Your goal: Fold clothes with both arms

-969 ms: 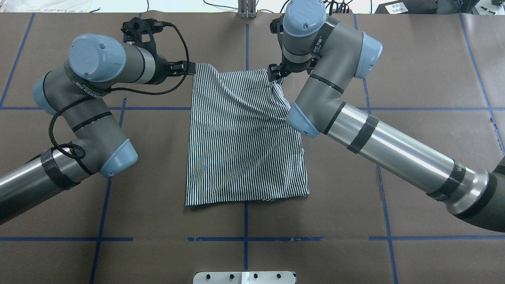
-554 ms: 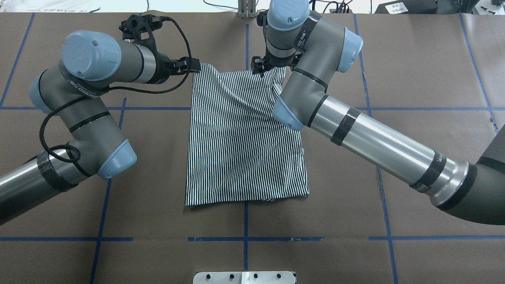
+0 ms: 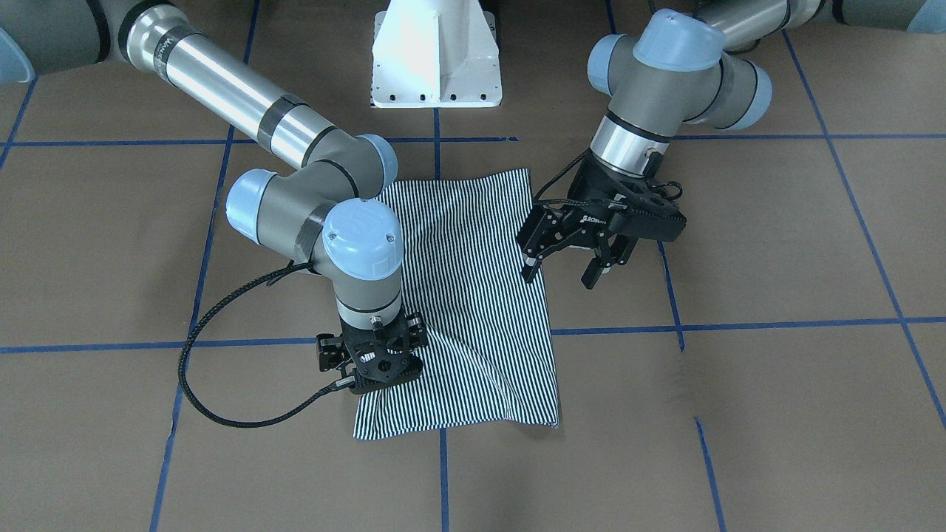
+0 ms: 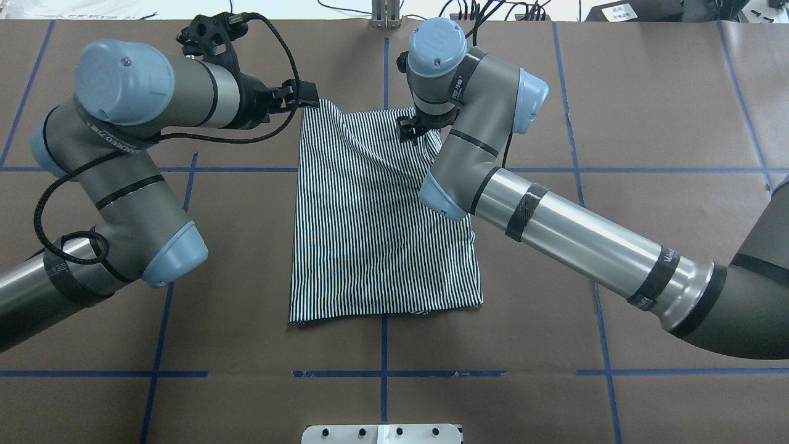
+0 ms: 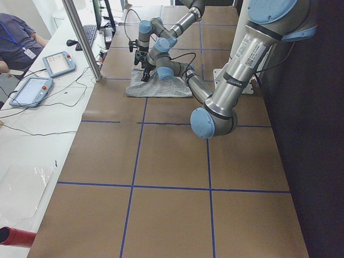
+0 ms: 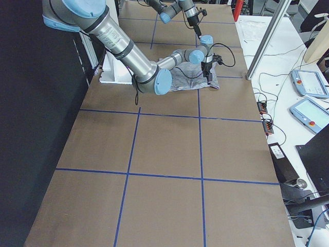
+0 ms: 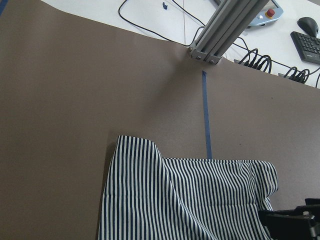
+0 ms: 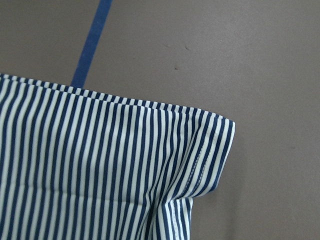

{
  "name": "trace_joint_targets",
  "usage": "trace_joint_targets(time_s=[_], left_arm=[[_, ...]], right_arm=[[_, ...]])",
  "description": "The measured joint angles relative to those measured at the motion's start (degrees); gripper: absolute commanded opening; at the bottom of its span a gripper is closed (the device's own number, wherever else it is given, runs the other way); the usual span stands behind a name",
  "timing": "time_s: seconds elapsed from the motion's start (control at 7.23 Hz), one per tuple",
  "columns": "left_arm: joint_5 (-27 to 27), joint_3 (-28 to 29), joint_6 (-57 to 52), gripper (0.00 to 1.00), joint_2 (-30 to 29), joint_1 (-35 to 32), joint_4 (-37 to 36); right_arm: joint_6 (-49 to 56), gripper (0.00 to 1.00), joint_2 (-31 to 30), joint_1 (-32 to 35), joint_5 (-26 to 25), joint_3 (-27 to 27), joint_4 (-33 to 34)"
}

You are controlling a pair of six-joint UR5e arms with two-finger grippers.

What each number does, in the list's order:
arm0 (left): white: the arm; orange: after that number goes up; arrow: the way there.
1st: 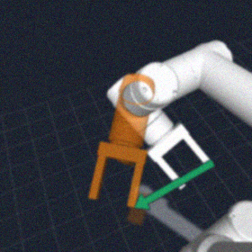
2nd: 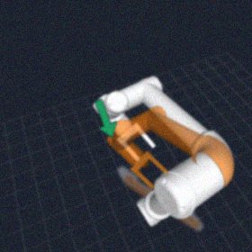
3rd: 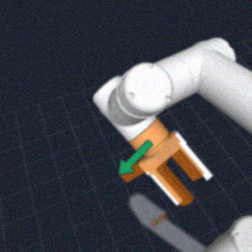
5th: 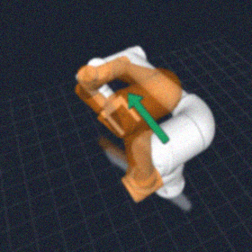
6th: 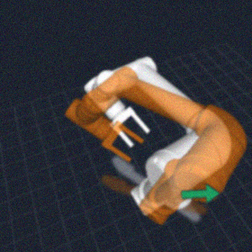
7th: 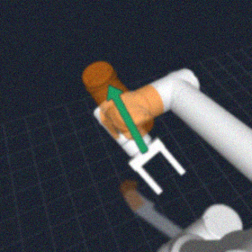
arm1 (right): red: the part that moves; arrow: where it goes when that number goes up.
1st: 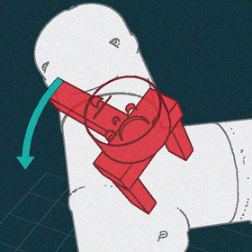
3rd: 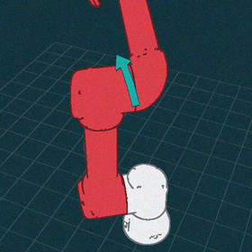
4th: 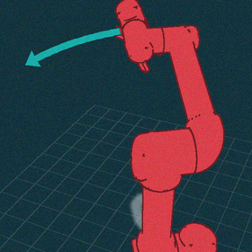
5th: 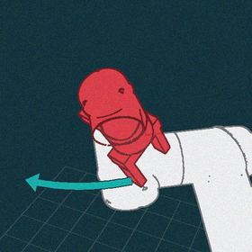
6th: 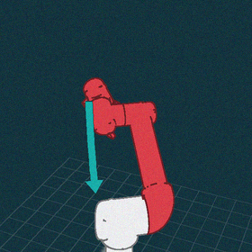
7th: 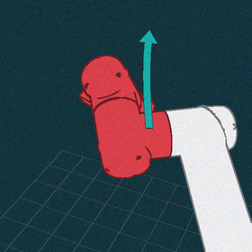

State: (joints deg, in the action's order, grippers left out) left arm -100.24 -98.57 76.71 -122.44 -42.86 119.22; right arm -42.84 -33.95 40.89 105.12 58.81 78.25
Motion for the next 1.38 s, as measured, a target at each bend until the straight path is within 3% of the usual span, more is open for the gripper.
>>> trace_joint_targets(time_s=[1.38], left_arm=[[-0.04,-1.34,0.60,1.00,-0.47,0.22,-0.20]], right_arm=[[9.62,1.00,-1.87,4.46,-1.79,-3.21,0.20]])
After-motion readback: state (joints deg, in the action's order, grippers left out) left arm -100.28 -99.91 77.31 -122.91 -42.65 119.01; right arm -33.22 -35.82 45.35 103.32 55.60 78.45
